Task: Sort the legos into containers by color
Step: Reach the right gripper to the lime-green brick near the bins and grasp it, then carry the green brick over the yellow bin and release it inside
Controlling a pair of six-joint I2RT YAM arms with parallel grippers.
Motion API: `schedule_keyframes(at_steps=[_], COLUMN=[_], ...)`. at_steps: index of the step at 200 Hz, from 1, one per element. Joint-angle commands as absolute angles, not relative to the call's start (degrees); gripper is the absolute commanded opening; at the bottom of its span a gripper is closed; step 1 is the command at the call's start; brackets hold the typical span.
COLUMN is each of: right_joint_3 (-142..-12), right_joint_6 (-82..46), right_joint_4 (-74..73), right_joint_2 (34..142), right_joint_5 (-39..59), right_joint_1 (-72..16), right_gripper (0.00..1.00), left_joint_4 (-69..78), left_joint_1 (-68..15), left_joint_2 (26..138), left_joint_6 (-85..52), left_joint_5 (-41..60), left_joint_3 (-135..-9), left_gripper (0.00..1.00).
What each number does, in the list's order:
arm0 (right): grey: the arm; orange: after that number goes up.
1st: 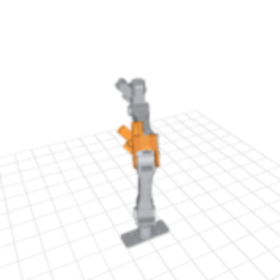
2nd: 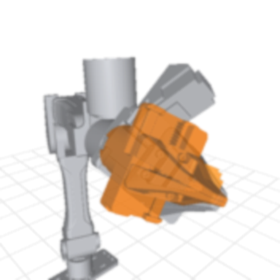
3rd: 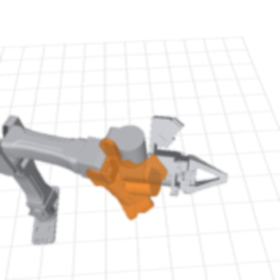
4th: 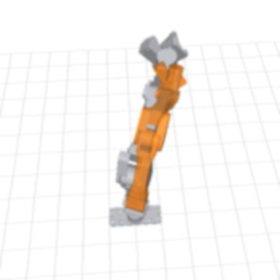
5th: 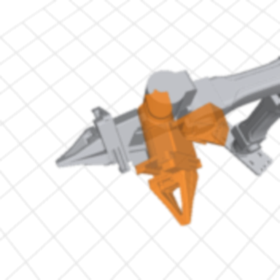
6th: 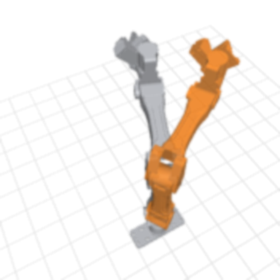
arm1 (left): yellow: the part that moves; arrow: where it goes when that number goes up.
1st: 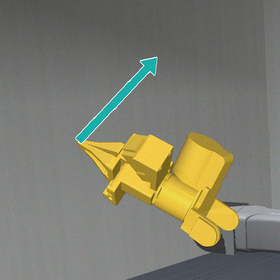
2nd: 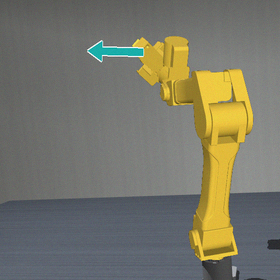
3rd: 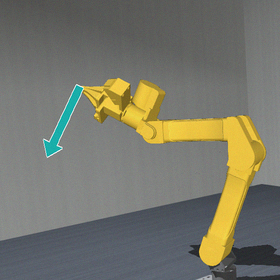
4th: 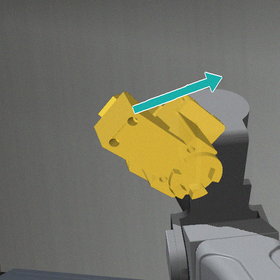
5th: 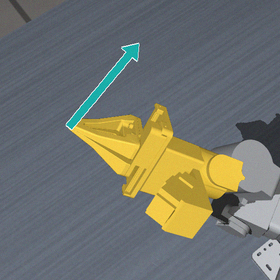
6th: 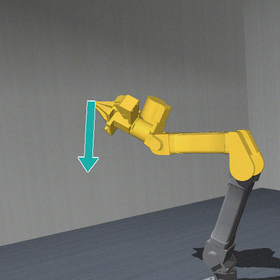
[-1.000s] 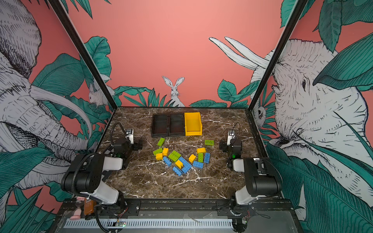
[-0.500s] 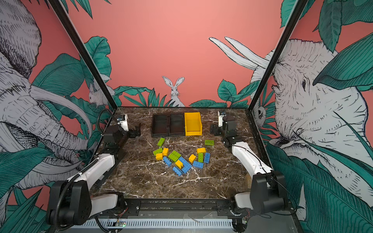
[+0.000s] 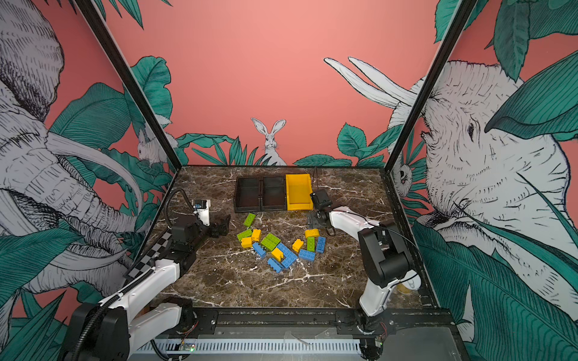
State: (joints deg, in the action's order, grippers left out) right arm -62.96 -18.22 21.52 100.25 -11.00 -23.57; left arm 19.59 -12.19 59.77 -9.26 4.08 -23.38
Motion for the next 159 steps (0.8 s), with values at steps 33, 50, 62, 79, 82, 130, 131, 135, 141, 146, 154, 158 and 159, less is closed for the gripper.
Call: schedule_keyframes(at_steps=[33,50,62,79,82,130,131,135,141,146,154,158,159], right_joint_3=[-63.0,-62.4,-62.0,-62.2,-62.4,-65.6,-65.6,-65.9,-66.1,-66.2,-66.5,-66.6,-66.6], right_joint_6=[-21.8,-22.7,-23.1,-23.7,-23.8,-23.6,-23.6,-23.4,-23.2,-23.0,-22.7,-22.5,-22.5], right_joint_4=[18.5,16.8,15.7,14.9,14.8,16.2,16.3,16.4,16.8,17.1,17.6,17.8,17.8], right_joint_2=[102.8,103.8,104.4,105.5,105.8,108.0,108.0,108.0,108.1,108.3,108.4,108.5,108.5], right_joint_5=[-10.9,-8.4,-7.7,-6.2,-5.9,-5.2,-5.3,-5.4,-5.8,-6.2,-6.5,-6.8,-6.8], right_joint_1=[-21.3,-20.3,-19.9,-19.1,-19.0,-18.6,-18.6,-18.6,-18.6,-18.6,-18.6,-18.6,-18.6], right_gripper=[0.98,0.98,0.98,0.96,0.95,0.80,0.80,0.78,0.76,0.75,0.73,0.72,0.71], left_joint_4=[23.4,23.9,24.3,24.7,24.8,25.3,25.3,25.2,25.1,25.2,25.1,25.1,25.1], left_joint_1=[-12.2,-12.2,-12.2,-12.2,-12.2,-12.2,-12.2,-12.2,-12.2,-12.2,-12.2,-12.2,-12.2], left_joint_2=[61.2,61.6,61.9,62.1,62.1,62.4,62.4,62.3,62.1,62.1,61.8,61.6,61.6], left_joint_6=[-10.9,-11.0,-11.0,-10.9,-10.8,-10.8,-10.8,-10.8,-10.8,-10.7,-10.7,-10.7,-10.7], left_joint_5=[5.3,5.3,5.3,5.2,5.2,4.5,4.5,4.4,4.5,4.5,4.3,4.2,4.2], left_joint_3=[-22.8,-22.7,-22.5,-22.2,-22.2,-21.8,-21.8,-21.8,-21.8,-21.7,-21.6,-21.6,-21.5], left_gripper=[0.99,0.99,0.99,0.99,0.99,0.99,0.99,0.99,0.99,0.99,0.99,0.99,0.99])
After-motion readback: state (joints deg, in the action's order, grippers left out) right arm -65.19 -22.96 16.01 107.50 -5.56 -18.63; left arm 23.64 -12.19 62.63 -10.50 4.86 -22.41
